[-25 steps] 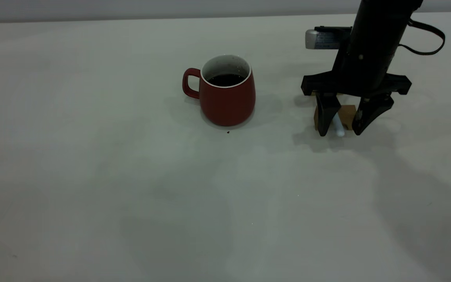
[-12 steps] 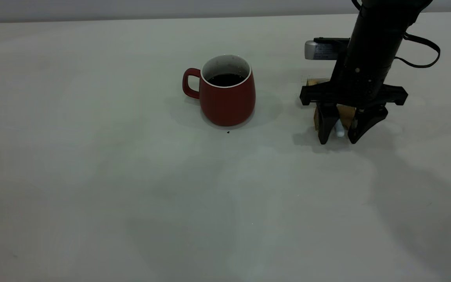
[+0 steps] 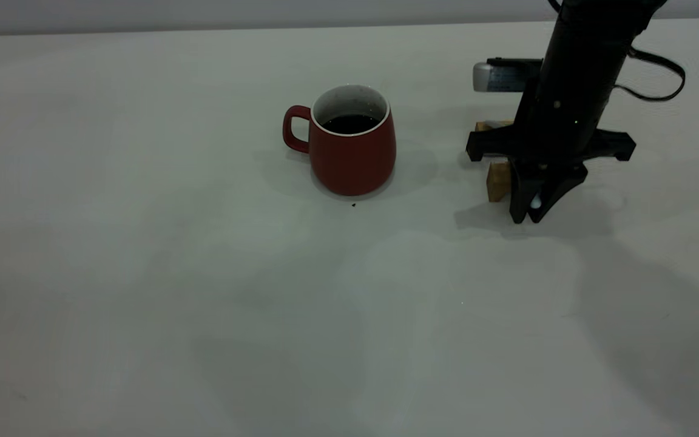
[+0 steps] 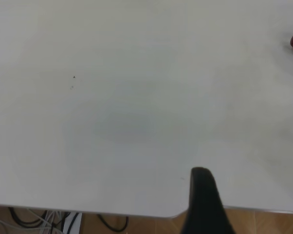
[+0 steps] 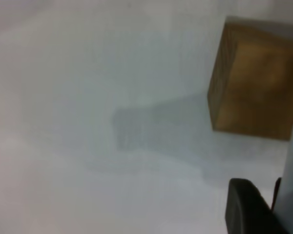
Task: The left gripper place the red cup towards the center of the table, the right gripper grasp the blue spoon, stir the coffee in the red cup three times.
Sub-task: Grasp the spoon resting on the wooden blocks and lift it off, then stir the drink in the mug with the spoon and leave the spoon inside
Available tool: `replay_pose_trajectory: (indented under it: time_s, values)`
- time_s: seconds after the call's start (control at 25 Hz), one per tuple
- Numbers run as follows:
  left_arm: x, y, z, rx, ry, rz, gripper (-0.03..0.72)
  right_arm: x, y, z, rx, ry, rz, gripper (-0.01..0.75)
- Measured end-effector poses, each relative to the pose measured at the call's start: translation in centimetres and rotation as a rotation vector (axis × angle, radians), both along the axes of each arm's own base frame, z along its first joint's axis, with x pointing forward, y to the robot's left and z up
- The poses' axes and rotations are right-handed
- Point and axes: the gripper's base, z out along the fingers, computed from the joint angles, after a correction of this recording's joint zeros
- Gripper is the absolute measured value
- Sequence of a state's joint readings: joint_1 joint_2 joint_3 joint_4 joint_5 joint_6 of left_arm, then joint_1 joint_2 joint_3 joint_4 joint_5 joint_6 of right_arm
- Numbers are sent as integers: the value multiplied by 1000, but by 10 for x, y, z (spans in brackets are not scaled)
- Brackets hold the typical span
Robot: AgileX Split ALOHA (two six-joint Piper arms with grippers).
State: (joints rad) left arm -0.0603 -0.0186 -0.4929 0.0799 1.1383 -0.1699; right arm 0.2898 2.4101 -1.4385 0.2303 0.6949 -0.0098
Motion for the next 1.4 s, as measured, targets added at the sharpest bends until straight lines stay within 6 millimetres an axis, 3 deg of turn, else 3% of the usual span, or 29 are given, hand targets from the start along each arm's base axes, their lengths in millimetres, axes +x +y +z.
replay_pose_trajectory:
  time_s: [0.24, 0.4, 0.64, 0.84, 1.0, 1.12, 1.4]
  values:
    - [0, 0, 0, 0, 0, 0, 558, -5, 2, 80, 33, 6, 32, 124]
    - [0, 0, 0, 0, 0, 0, 558, -9, 18, 116, 236, 18, -62, 124]
    - [0, 0, 0, 0, 0, 0, 558, -4, 52, 119, 659, 131, -278, 124]
    - [0, 0, 0, 0, 0, 0, 558, 4, 69, 120, 956, 225, -424, 124]
    - [0, 0, 0, 0, 0, 0, 558, 16, 75, 133, 1177, 239, -568, 124]
    - [0, 0, 0, 0, 0, 0, 558, 20, 75, 138, 1221, 304, -672, 124]
    - [0, 0, 0, 0, 0, 0, 558, 21, 74, 138, 1155, 709, -1102, 124]
